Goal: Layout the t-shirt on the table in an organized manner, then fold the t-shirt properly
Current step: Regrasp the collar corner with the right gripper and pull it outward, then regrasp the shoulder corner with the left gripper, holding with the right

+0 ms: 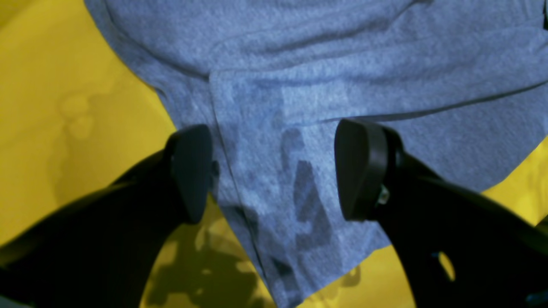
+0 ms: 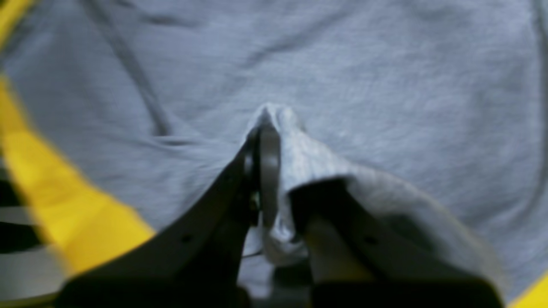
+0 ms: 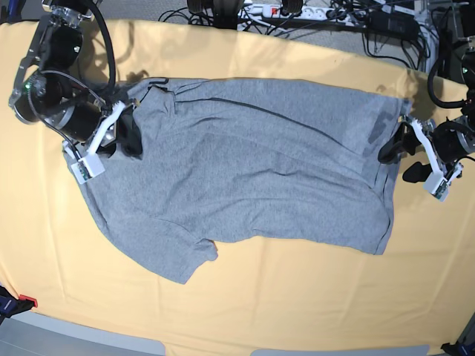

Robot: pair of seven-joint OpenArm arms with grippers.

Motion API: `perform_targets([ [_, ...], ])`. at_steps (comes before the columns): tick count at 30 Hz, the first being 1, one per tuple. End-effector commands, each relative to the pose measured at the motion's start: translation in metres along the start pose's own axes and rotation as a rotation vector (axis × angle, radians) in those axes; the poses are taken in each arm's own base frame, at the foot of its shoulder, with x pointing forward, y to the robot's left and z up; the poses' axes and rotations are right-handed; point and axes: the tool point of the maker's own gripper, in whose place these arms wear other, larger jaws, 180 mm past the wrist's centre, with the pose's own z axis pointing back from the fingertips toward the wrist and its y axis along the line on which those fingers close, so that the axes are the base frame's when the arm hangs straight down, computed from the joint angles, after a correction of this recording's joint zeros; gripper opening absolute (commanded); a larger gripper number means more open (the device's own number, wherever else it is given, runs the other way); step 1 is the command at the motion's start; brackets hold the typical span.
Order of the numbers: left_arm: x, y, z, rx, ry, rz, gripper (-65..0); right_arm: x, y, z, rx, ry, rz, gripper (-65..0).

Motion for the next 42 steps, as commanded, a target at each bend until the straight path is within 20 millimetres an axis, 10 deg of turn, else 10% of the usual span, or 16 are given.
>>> perform_targets([
  [1, 0.014, 0.004, 0.006, 0.009, -0.035, -0.024, -20.1, 0.012, -0.007, 0.004, -0.035, -0.034, 0.049, -65.0],
  [19, 0.005, 0.025, 0.008, 0.123, 0.017, 0.007, -20.1, -0.003, -0.074, 0.018, -0.434, 0.053, -0.01, -65.0],
  [25, 0.004, 0.028, 0.009, 0.142, 0.024, -0.003, -20.1, 0.002, -0.066, 0.014, -0.378, 0.032, 0.024, -65.0],
  [31, 0.008, 0.032, 0.01, 0.16, 0.016, -0.017, -20.1, 0.027, -0.077, 0.018, -0.434, -0.059, 0.046, -21.7],
  [42, 0.01, 0.041, 0.02, 0.18, 0.042, -0.044, -20.1, 0.035, -0.097, 0.081, -0.519, 0.012, 0.125, -21.8],
])
